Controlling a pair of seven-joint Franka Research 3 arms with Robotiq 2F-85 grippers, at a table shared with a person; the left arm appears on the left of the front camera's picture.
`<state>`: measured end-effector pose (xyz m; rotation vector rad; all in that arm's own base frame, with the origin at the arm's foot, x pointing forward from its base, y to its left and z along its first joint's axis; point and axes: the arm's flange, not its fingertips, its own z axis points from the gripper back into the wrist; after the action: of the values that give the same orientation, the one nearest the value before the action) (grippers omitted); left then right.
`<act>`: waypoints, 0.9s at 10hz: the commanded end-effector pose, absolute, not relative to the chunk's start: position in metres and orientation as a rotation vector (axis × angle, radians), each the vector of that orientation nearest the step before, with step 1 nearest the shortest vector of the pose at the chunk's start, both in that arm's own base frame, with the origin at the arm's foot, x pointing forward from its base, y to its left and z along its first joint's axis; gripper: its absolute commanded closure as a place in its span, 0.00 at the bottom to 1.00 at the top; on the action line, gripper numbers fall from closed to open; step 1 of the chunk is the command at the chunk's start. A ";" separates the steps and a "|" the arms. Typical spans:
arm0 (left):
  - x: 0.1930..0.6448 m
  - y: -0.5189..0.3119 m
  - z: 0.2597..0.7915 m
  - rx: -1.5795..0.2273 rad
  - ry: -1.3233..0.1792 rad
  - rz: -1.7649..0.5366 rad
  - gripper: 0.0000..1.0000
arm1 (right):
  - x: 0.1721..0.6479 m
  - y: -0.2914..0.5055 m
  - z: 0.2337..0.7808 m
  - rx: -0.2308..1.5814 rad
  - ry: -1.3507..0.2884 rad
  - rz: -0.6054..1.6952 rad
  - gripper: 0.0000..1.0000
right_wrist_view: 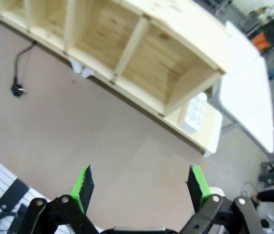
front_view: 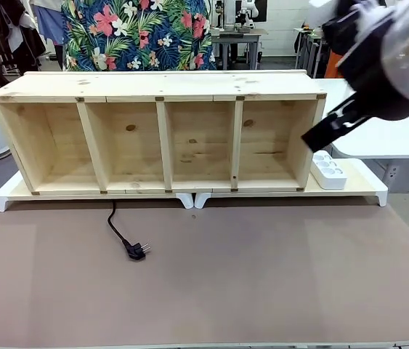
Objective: Perform cable management.
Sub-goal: When the cord part of the Power Cable appears at the lower middle area of the table and stops, grasp the cord part of the Power Cable.
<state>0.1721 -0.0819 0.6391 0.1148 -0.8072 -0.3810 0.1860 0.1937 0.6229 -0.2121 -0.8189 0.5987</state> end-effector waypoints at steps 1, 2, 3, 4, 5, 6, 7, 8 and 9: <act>0.174 -0.082 0.640 0.115 -0.815 -0.386 0.00 | 0.201 0.221 0.624 -0.161 -0.784 0.656 0.00; 0.174 -0.082 0.640 0.115 -0.815 -0.386 0.00 | 0.206 0.239 0.621 -0.144 -0.766 0.687 0.00; 0.174 -0.082 0.640 0.115 -0.815 -0.386 0.00 | 0.212 0.254 0.618 -0.129 -0.749 0.715 0.00; 0.174 -0.082 0.640 0.115 -0.815 -0.386 0.00 | 0.218 0.268 0.615 -0.103 -0.735 0.736 0.00; 0.174 -0.082 0.640 0.115 -0.815 -0.386 0.00 | 0.226 0.284 0.609 -0.084 -0.716 0.755 0.00; 0.174 -0.082 0.640 0.115 -0.815 -0.386 0.00 | 0.235 0.300 0.602 -0.053 -0.699 0.768 0.00; 0.174 -0.082 0.640 0.115 -0.815 -0.386 0.00 | 0.247 0.318 0.592 -0.032 -0.690 0.771 0.00; 0.174 -0.082 0.640 0.115 -0.815 -0.386 0.00 | 0.259 0.332 0.585 -0.011 -0.686 0.773 0.00; 0.174 -0.082 0.640 0.115 -0.815 -0.386 0.00 | 0.270 0.347 0.577 -0.012 -0.676 0.780 0.00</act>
<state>0.1721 -0.0823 0.6390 0.1163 -0.8071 -0.3814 0.2573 0.3296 0.5789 -0.0282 -0.6777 0.7980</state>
